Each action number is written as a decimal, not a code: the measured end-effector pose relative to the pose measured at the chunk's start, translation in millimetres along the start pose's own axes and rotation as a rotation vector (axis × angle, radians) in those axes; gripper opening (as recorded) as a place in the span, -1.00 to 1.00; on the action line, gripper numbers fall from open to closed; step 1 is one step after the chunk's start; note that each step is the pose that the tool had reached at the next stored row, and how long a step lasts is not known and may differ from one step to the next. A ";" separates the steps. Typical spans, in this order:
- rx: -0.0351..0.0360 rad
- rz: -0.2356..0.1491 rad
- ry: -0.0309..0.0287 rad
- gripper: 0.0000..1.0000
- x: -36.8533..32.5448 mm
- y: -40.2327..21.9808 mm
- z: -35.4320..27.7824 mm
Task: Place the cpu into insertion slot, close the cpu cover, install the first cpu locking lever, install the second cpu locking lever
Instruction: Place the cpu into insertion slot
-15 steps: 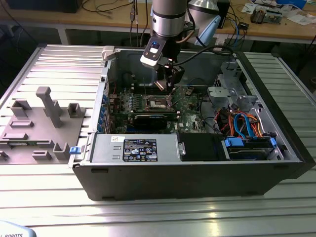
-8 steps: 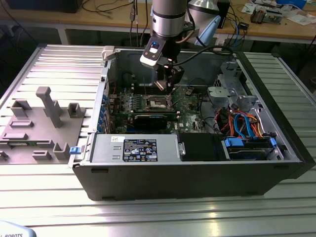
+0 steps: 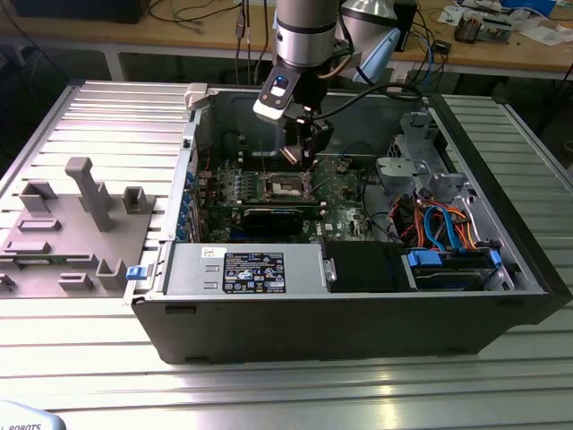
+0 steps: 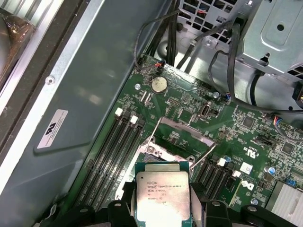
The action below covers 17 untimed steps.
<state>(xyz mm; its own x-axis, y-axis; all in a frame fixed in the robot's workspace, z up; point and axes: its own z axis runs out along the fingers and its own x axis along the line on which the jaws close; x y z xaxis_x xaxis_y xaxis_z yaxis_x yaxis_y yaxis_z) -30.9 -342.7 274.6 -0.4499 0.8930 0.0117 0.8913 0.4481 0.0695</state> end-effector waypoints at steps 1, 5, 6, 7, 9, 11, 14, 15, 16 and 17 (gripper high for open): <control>0.0000 0.001 0.0000 0.09 0.0 0.0 0.0; 0.0000 0.005 -0.0004 0.09 0.0 0.0 0.1; 0.0000 0.007 -0.0005 0.09 0.0 0.0 0.1; -0.0001 0.008 -0.0005 0.09 0.0 0.0 0.1; -0.0001 0.010 -0.0007 0.09 0.0 0.0 0.1; -0.0001 0.014 -0.0010 0.09 0.0 0.0 0.2; -0.0002 0.019 -0.0013 0.09 0.0 0.0 0.2; -0.0002 0.020 -0.0014 0.09 0.0 0.0 0.3; -0.0002 0.021 -0.0014 0.09 0.0 0.0 0.3; -0.0002 0.022 -0.0015 0.09 0.0 0.0 0.3</control>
<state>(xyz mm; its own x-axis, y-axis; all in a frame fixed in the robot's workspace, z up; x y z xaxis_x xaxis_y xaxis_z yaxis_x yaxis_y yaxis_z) -30.9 -342.7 274.3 -0.4302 0.9027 0.0117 0.9009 0.4284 0.0694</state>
